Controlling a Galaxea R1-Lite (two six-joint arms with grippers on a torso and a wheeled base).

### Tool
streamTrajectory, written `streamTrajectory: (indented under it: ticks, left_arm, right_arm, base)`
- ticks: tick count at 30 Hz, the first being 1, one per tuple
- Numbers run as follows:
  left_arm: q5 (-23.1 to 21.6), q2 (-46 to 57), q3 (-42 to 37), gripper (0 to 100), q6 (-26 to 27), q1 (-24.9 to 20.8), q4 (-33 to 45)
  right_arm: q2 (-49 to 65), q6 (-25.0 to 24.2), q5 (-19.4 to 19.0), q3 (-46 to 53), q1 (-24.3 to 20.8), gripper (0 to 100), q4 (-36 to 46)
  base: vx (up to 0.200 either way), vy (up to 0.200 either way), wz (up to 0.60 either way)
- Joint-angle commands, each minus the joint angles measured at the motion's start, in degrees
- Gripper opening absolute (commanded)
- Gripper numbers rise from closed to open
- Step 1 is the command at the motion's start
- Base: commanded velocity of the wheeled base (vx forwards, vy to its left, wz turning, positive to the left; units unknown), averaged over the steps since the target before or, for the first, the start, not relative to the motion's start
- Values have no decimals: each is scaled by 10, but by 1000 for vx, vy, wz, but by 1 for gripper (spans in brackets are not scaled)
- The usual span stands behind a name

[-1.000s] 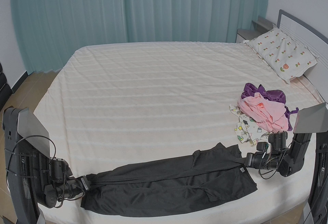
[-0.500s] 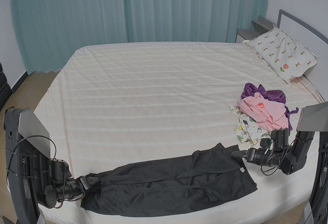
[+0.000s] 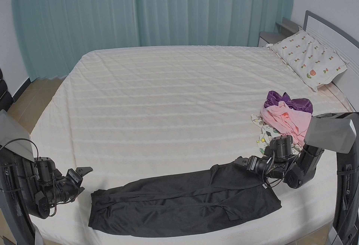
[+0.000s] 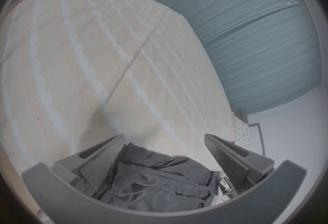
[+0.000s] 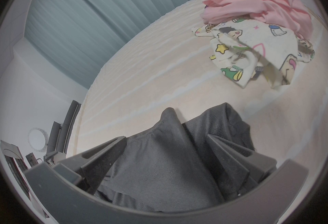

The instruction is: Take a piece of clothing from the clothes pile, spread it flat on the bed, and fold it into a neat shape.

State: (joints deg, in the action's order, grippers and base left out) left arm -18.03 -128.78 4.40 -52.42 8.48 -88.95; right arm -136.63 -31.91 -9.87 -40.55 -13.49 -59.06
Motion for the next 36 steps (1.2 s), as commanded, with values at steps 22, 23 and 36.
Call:
streamTrajectory:
  ticks: [22,23,36]
  left_arm:
    - [-5,13,-11,100,-1,9,-10]
    - [-5,13,-11,100,-1,9,-10]
    - [-4,13,-11,100,-1,9,-10]
  right_arm:
    - [9,31,-2,51,22,0,-3]
    - [15,34,-2,59,26,0,-3]
    - [22,55,-8,111,29,0,-29]
  base:
    - [0,0,0]
    - [0,0,0]
    - [0,0,0]
